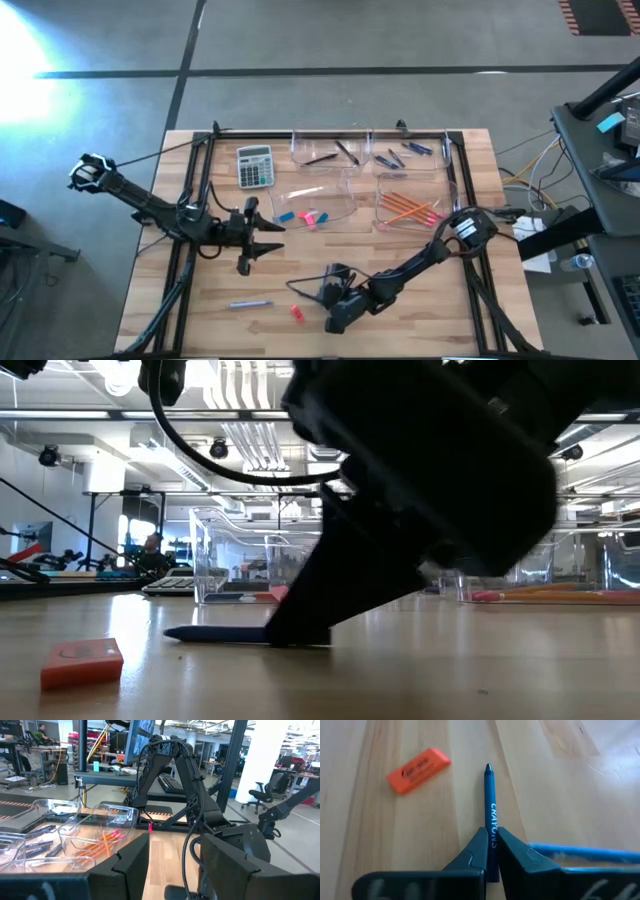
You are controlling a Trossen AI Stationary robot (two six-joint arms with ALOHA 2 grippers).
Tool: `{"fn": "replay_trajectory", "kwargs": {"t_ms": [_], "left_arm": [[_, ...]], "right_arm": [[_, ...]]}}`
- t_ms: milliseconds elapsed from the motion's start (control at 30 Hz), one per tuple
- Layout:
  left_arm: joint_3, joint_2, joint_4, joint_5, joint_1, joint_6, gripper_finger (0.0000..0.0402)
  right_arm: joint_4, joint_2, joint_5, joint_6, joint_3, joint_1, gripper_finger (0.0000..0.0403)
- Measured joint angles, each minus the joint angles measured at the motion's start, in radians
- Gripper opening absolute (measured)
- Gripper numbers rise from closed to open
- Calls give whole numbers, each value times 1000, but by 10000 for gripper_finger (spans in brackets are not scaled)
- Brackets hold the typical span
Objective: Sort crayons/erasers/pens/pencils in bins
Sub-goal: Put the blue crayon into the top right transparent bin
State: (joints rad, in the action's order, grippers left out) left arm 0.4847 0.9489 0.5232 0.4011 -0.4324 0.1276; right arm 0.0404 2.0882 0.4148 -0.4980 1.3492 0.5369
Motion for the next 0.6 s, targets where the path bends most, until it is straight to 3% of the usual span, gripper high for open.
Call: {"fn": "replay_trajectory", "kwargs": {"t_ms": [367,600], "left_arm": [[0,0,0,0,0,17,169],[0,0,-6,0,0,25,169]], "right_arm": [[126,-174,205,65,-54,14,15],[129,-443,351,150,-211,6,14]]}}
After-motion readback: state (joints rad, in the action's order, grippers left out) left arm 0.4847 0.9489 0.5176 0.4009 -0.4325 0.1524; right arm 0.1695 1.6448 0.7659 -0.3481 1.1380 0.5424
